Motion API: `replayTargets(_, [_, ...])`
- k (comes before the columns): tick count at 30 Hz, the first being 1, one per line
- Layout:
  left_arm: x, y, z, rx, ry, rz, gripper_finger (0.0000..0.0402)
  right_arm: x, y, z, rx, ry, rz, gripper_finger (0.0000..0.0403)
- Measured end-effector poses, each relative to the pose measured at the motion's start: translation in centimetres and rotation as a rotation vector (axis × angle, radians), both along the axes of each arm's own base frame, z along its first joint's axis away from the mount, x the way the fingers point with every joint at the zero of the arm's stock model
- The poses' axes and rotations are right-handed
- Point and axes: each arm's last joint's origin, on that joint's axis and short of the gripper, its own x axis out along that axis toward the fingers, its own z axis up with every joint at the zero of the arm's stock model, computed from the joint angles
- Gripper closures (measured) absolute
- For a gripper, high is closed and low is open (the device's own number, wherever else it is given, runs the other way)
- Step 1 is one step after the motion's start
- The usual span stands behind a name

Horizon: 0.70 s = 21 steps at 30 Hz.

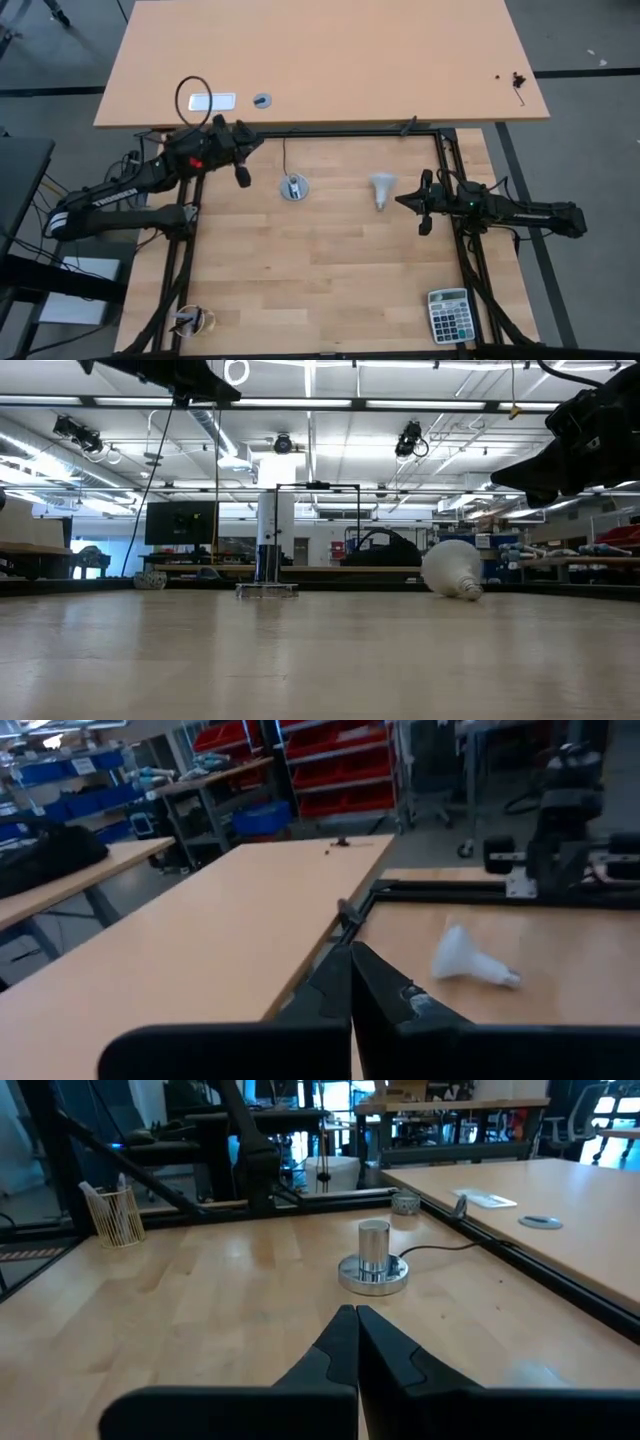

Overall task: Screw lightbulb
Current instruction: Return to Home Position

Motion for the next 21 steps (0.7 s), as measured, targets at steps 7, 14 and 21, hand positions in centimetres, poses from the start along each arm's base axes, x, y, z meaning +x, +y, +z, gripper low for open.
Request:
replayTargets(7, [-1.5, -1.2, -2.9, -0.001, -0.066, -0.034, 0.0401, 0.0, 0.0, 0.0, 0.0, 0.0, 0.0, 0.0397])
replayTargets(14, [-2.9, -2.2, -5.6, -0.029, -0.062, -0.063, 0.0401, 0.0, 0.0, 0.0, -0.005, 0.001, 0.0, 0.0397])
replayTargets(21, [-4.4, -3.0, -8.3, -0.053, -0.088, -0.105, 0.0401, 0.0, 0.0, 0.0, -0.011, 0.002, 0.001, 0.0397])
